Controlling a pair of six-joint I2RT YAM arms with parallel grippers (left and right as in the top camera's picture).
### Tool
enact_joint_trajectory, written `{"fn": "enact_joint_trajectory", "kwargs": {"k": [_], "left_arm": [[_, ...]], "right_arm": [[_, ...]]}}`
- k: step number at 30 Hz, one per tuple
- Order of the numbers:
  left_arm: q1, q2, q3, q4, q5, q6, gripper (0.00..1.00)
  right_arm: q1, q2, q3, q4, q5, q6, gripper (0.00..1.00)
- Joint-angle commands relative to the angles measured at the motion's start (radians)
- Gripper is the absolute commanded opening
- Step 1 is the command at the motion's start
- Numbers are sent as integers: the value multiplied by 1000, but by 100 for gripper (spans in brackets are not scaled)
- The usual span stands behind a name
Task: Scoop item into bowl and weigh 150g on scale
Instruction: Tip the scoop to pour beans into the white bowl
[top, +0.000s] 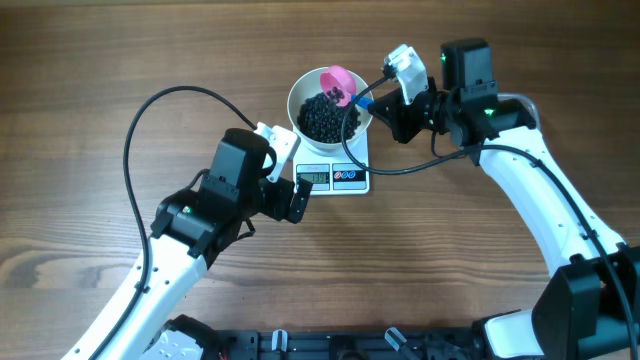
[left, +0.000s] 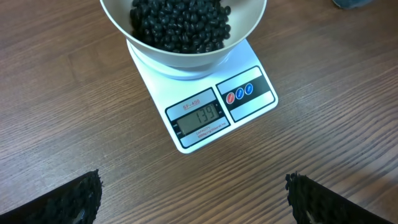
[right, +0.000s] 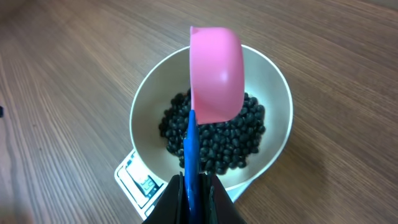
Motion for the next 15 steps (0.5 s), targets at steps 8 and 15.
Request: {"fn": "enact_joint_trajectory", "kwargs": {"k": [8, 15], "left_arm": [[1, -10, 1, 3, 15, 19, 100], [1, -10, 1, 2, 15, 19, 100]], "right_arm": [[2, -26, 7, 7, -30, -19, 4], [2, -26, 7, 27, -202, -20, 4]]}}
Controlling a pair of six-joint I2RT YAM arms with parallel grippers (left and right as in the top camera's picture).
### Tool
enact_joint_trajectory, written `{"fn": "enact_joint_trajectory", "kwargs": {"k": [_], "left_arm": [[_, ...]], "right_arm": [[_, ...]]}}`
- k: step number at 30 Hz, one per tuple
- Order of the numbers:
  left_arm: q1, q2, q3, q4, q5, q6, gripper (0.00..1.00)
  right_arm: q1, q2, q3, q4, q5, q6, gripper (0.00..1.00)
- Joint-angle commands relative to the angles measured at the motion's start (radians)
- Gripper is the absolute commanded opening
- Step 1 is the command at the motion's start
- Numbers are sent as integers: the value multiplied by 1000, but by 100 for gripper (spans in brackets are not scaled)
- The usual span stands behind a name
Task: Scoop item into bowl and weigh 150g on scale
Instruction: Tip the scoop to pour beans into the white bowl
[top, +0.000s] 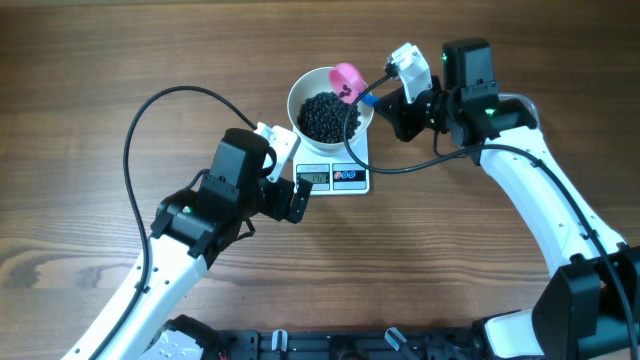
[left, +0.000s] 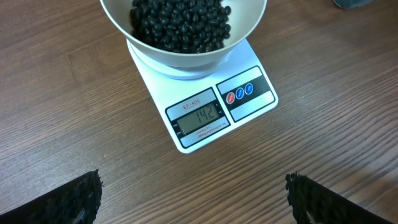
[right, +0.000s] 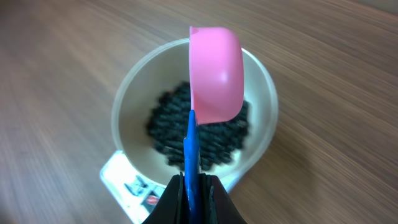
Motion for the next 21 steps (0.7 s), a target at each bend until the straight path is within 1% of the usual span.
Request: {"fn": "enact_joint_trajectory", "kwargs": {"k": [1, 4, 6, 8, 10, 11, 12, 14, 15, 16, 17, 18, 21], "left_arm": [[1, -10, 1, 3, 15, 19, 100], [1, -10, 1, 3, 15, 19, 100], [1, -10, 1, 2, 15, 19, 100], [1, -10, 1, 3, 15, 19, 100], [1, -10, 1, 3, 15, 19, 100], [1, -10, 1, 3, 15, 19, 100], [1, -10, 1, 2, 15, 19, 100], [1, -10, 1, 3, 15, 19, 100], [1, -10, 1, 3, 15, 19, 100], [1, -10, 1, 2, 15, 19, 100], [1, -10, 1, 3, 15, 19, 100], [1, -10, 1, 3, 15, 19, 100], [1, -10, 1, 3, 15, 19, 100]], "right_arm": [[3, -26, 7, 40, -226, -20, 4], [3, -26, 7, 36, -9, -25, 4], [3, -26, 7, 20, 65, -83, 4], [3, -26, 7, 18, 23, -95, 4], [3, -26, 7, 28, -131, -95, 4], [3, -26, 7, 36, -179, -95, 4], [3, -26, 7, 43, -177, -96, 4], [3, -26, 7, 39, -20, -99, 4], [3, -26, 7, 35, 21, -100, 4], [3, -26, 7, 19, 46, -138, 4], [3, -26, 7, -6, 35, -188, 4], [3, -26, 7, -19, 24, -206, 4], [3, -26, 7, -16, -151, -200, 4]]}}
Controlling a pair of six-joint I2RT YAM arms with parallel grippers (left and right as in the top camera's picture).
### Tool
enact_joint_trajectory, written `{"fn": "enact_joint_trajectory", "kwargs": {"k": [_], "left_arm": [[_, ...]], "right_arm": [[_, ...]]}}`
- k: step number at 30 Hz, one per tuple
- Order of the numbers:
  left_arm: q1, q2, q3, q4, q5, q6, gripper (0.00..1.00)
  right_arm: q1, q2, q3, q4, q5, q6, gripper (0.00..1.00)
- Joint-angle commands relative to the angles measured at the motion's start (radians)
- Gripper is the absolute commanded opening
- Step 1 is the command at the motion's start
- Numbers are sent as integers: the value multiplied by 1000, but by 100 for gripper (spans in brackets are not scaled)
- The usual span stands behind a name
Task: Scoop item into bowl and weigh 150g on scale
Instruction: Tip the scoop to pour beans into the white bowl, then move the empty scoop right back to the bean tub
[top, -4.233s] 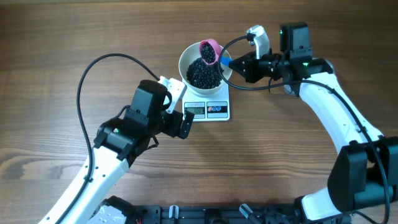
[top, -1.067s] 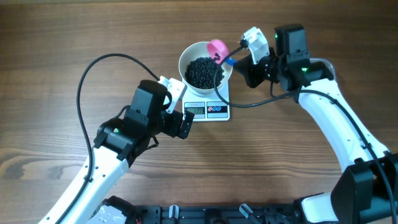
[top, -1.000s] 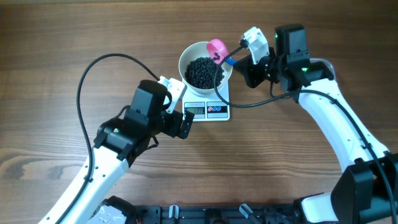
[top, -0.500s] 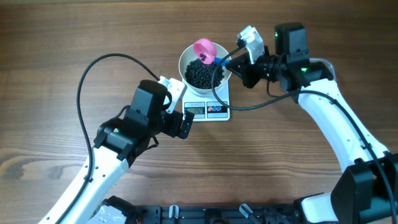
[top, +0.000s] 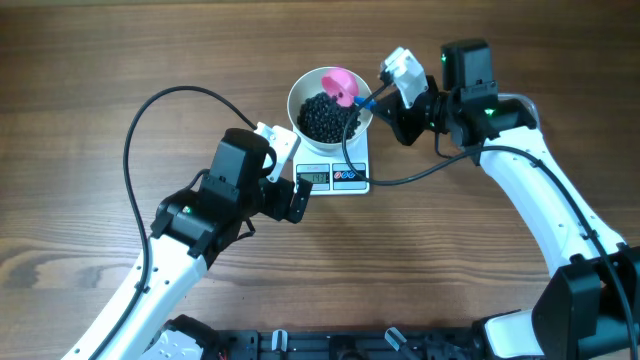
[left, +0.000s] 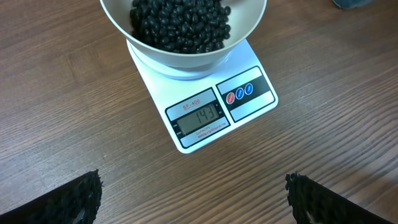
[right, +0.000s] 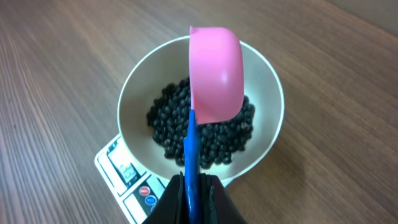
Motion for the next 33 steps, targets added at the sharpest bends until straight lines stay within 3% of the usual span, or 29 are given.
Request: {"fn": "enact_joint_trajectory", "kwargs": {"k": [1, 3, 7, 11, 14, 18, 21, 25, 29, 33], "left_arm": [[1, -10, 1, 2, 15, 19, 100], [1, -10, 1, 2, 15, 19, 100], [1, -10, 1, 2, 15, 19, 100], [1, -10, 1, 2, 15, 19, 100], [1, -10, 1, 2, 15, 19, 100], [1, -10, 1, 2, 15, 19, 100], [1, -10, 1, 2, 15, 19, 100], [1, -10, 1, 2, 15, 19, 100], [1, -10, 1, 2, 15, 19, 100], [1, -10, 1, 2, 15, 19, 100]], "right_arm": [[2, -26, 7, 17, -204, -50, 4], [5, -26, 7, 29, -195, -53, 4], [47, -26, 7, -2, 202, -159, 4], [73, -26, 7, 12, 133, -159, 4], [73, -26, 7, 60, -14, -14, 4], [55, -30, 7, 162, -15, 241, 4], [-33, -62, 7, 203, -15, 344, 4], [-209, -126, 7, 182, -15, 343, 4], [-414, -192, 7, 66, 27, 340, 4], [-525, -199, 6, -130, 141, 276, 4]]}}
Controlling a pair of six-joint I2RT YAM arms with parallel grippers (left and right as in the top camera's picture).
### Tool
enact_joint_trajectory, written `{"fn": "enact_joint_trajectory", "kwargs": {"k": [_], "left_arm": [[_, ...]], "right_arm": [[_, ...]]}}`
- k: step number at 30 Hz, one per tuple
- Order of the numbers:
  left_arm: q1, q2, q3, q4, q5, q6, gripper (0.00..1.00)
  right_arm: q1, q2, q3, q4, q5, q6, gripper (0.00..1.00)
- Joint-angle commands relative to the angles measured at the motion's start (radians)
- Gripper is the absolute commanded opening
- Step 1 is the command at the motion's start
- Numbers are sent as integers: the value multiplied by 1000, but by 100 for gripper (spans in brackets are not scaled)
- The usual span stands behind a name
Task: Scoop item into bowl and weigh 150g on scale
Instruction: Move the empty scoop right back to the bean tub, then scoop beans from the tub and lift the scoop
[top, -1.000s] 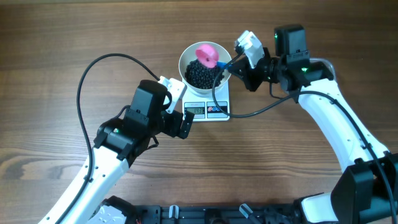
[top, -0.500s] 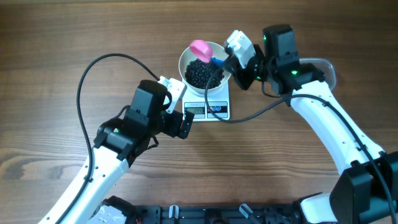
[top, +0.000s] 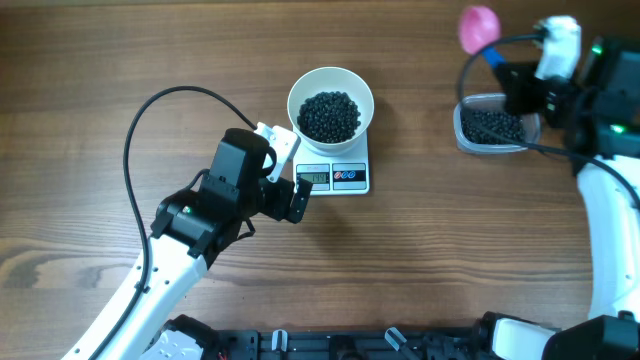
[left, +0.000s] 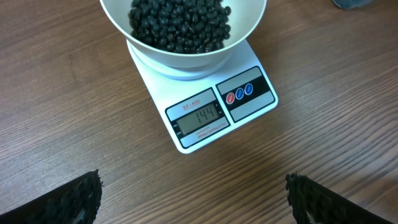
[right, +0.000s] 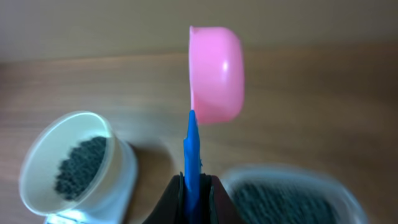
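A white bowl (top: 331, 101) of black beans stands on the white scale (top: 336, 177), whose display (left: 200, 118) reads 144. My right gripper (right: 193, 186) is shut on the blue handle of a pink scoop (top: 478, 27), held high at the far right, above and behind a clear tub of beans (top: 490, 127). The scoop's cup (right: 215, 73) shows its underside, so its contents are hidden. My left gripper (left: 193, 193) hangs open above bare wood just in front of the scale, both fingertips (left: 71, 199) wide apart.
The left arm (top: 200, 220) reaches from the front left to the scale's near side, with a black cable looping behind it. The right arm (top: 610, 200) runs along the right edge. Brown wood surrounds the scale and the tub.
My right gripper has moved with the scoop from over the bowl to the far right, above the bean tub. The scale reading went from 143 to 144. The left gripper stayed put.
The scoop was held over the bowl at all three earlier moments, shifting slightly, while the display read 139, then 142, then 143. Now the scoop is away over the tub at the right and the display reads 144.
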Motion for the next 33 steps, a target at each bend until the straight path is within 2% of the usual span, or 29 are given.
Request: {"fn": "enact_joint_trajectory", "kwargs": {"k": [1, 4, 15, 19, 26, 33], "left_arm": [[1, -10, 1, 3, 15, 19, 100], [1, -10, 1, 3, 15, 19, 100], [1, -10, 1, 3, 15, 19, 100], [1, -10, 1, 3, 15, 19, 100], [1, -10, 1, 3, 15, 19, 100], [1, -10, 1, 3, 15, 19, 100]], "right_arm": [[-48, -2, 5, -131, 100, -113, 4], [-41, 19, 5, -232, 162, -235, 4], [-40, 127, 5, -279, 420, -249, 4], [-40, 198, 5, -298, 369, -249, 4], [-40, 240, 5, -347, 129, -249, 4], [-48, 235, 5, -376, 121, -246, 4]]}}
